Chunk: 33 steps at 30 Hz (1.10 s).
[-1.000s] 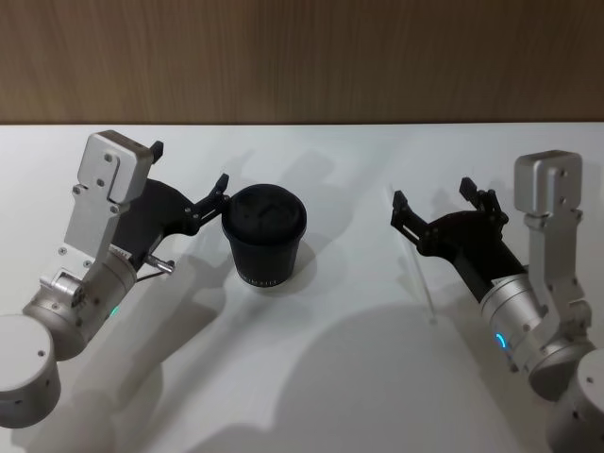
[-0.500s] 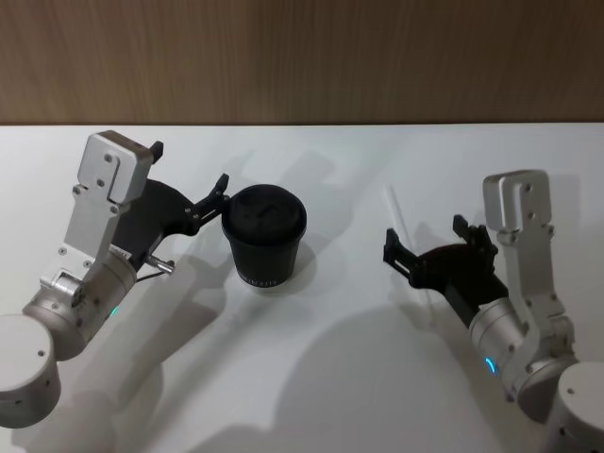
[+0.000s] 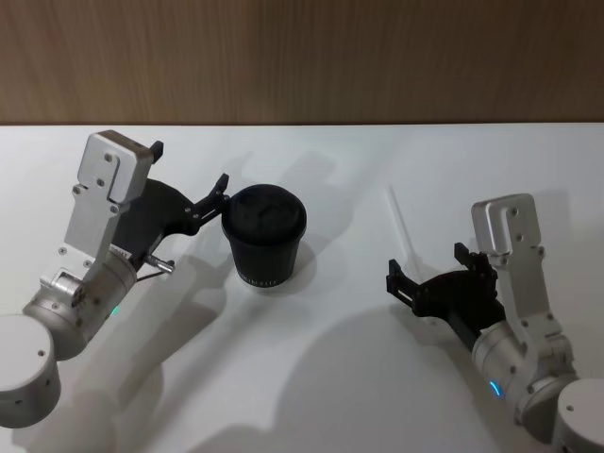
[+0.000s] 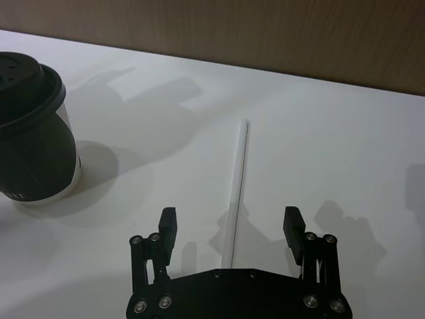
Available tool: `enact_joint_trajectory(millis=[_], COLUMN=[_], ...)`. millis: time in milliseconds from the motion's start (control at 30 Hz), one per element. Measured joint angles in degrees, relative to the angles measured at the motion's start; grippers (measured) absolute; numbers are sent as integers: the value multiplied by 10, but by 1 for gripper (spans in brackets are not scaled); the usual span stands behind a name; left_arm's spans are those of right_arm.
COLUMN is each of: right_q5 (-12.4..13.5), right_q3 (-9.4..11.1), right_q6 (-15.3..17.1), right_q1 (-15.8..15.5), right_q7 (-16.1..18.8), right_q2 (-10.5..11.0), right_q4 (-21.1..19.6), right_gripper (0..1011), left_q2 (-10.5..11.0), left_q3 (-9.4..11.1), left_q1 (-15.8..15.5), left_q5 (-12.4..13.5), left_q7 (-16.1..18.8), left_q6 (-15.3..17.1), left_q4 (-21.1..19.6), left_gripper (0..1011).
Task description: Pick up the straw with one hand, pass it to the other hand, and insert it into the cup.
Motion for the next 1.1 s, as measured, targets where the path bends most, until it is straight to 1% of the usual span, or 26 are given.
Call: enact_joint_trajectory(millis=[233,467,833,1100], right_q5=[-1,-2,0,2], right_q3=[4,9,13,17], right_q6=[3,5,10,12], right_q1=[-4,-3,9,20], right_q7=[5,5,9,15], right_q2=[1,-5,-20,-26], right_q4=[3,9,29,44], right_gripper=[1001,1001,1001,1001], left_q2=[0,0,0,0], left_q3=[0,0,0,0], left_q1=[0,0,0,0], left_q5=[0,0,0,0], left_q7=[0,0,0,0], left_q6=[0,0,0,0], left_q4=[0,0,0,0], left_gripper=[1002,1003,1003,1003])
